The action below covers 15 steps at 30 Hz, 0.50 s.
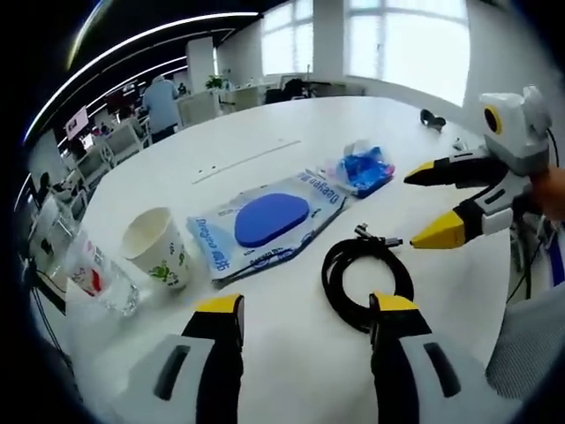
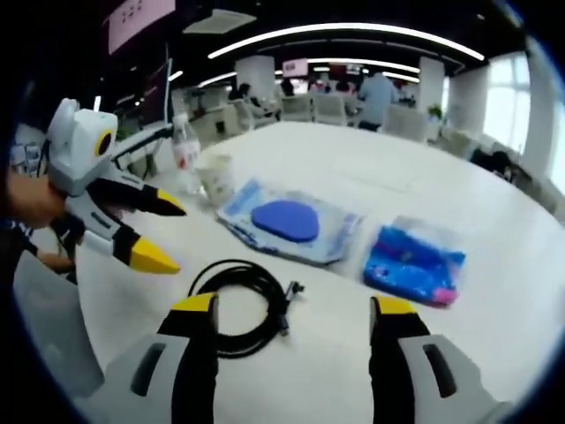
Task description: Arrange the tabletop items into an orderly group along one side of the table until the central work area is clear of visible clutter.
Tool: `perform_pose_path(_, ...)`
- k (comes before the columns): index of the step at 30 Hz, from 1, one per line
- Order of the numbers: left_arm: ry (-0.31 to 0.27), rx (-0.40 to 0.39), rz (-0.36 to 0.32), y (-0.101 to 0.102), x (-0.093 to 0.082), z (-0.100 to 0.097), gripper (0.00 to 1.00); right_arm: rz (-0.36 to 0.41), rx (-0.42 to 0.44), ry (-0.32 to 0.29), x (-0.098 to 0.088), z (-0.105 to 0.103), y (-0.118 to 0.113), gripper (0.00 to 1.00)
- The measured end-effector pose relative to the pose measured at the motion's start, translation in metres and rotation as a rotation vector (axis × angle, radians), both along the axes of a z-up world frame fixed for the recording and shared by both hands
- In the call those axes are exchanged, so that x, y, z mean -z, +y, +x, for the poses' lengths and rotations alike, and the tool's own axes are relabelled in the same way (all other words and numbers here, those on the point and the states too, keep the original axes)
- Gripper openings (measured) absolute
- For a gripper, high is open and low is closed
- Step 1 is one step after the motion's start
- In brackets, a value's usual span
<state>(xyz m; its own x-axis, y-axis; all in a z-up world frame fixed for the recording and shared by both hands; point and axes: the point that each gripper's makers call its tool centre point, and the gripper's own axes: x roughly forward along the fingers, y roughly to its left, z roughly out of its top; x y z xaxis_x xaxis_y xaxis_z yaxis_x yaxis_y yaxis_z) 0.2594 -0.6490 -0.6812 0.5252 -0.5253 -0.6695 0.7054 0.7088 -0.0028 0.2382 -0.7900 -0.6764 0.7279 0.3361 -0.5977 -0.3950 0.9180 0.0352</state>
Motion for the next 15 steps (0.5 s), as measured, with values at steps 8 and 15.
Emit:
perform_pose_path(8,-0.032,-0.028,-0.003,0.011,-0.008,-0.006,0.73,-0.001,-0.002,-0.02,-0.012,-0.006,0.001,0.75)
perform_pose_path(15,-0.072,-0.037,0.003,0.016,-0.016,-0.006,0.84,0.002,-0.003,-0.04,-0.019,-0.01,0.0,0.81)
